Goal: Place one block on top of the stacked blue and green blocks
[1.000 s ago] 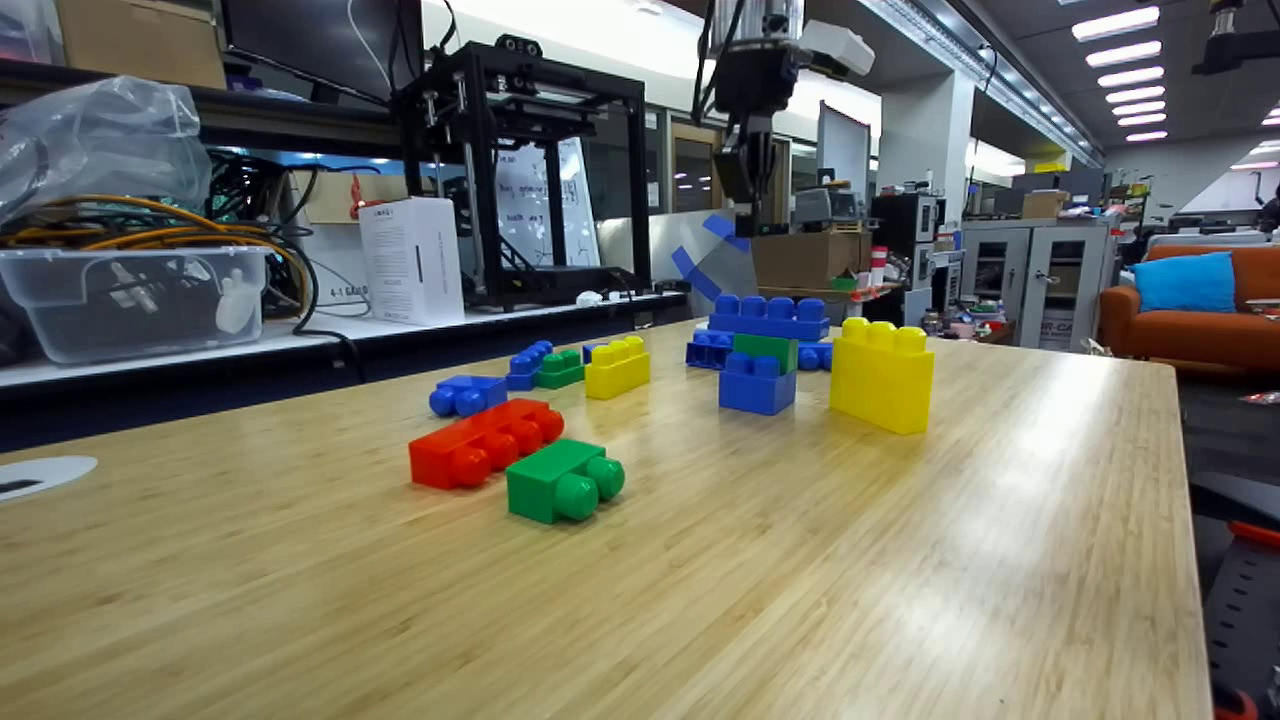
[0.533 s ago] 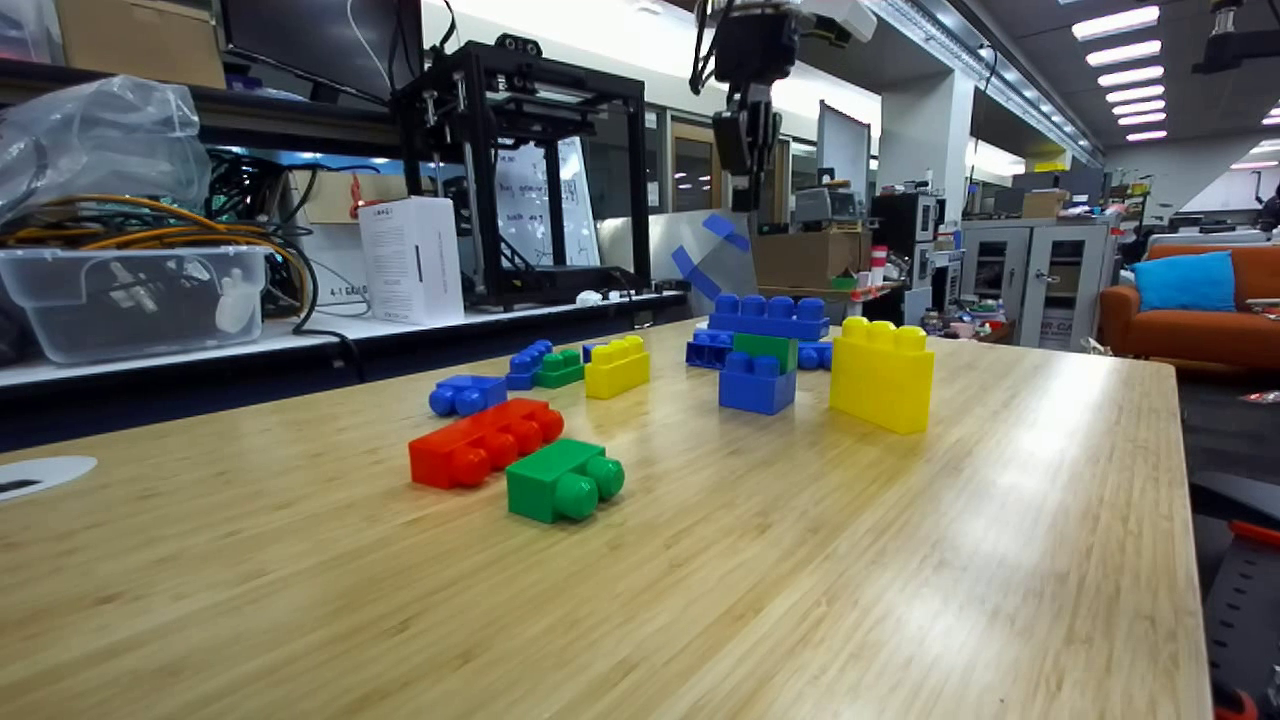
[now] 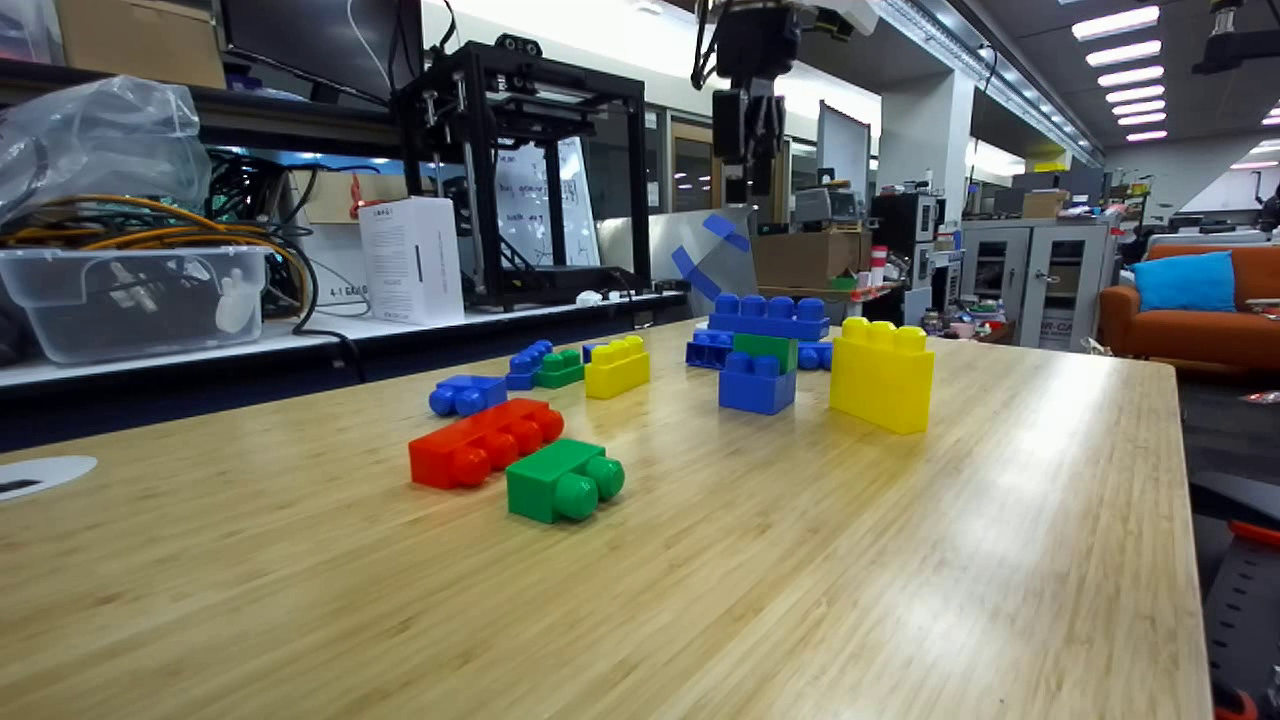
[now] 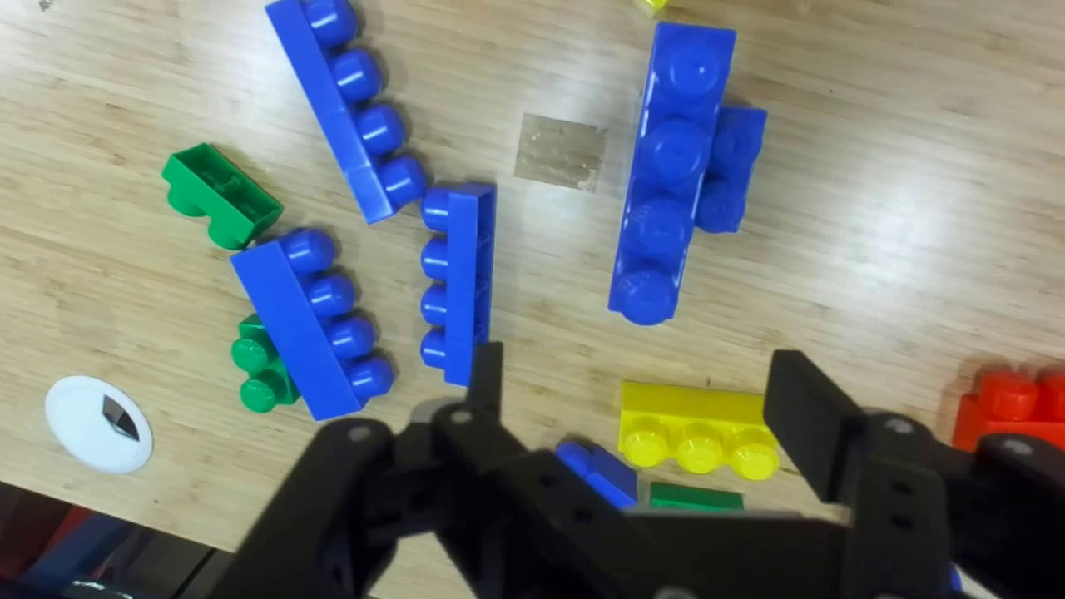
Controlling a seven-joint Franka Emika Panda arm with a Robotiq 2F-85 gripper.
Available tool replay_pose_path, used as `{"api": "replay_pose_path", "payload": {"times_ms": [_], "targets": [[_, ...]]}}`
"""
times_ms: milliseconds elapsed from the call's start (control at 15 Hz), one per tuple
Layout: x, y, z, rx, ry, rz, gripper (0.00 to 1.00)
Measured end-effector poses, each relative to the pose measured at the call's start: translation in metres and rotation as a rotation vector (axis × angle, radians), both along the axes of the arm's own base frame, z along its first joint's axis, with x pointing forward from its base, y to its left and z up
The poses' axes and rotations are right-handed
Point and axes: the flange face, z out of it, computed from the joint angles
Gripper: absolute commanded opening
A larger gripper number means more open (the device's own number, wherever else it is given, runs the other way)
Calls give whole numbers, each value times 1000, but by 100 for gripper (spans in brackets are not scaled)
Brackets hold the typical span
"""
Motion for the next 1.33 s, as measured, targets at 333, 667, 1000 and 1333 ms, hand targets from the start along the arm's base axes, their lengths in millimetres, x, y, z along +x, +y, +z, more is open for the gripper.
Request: {"api": "replay_pose_path", "payload": {"times_ms": [333,667,1000,1333], "targets": [[-5,-6,3,27,83,-77,100],[-9,-14,8,31,164,-124,100],[-14,-18,8,21,230,-141,100],[-17,-18,6,19,253,-149,100]]}}
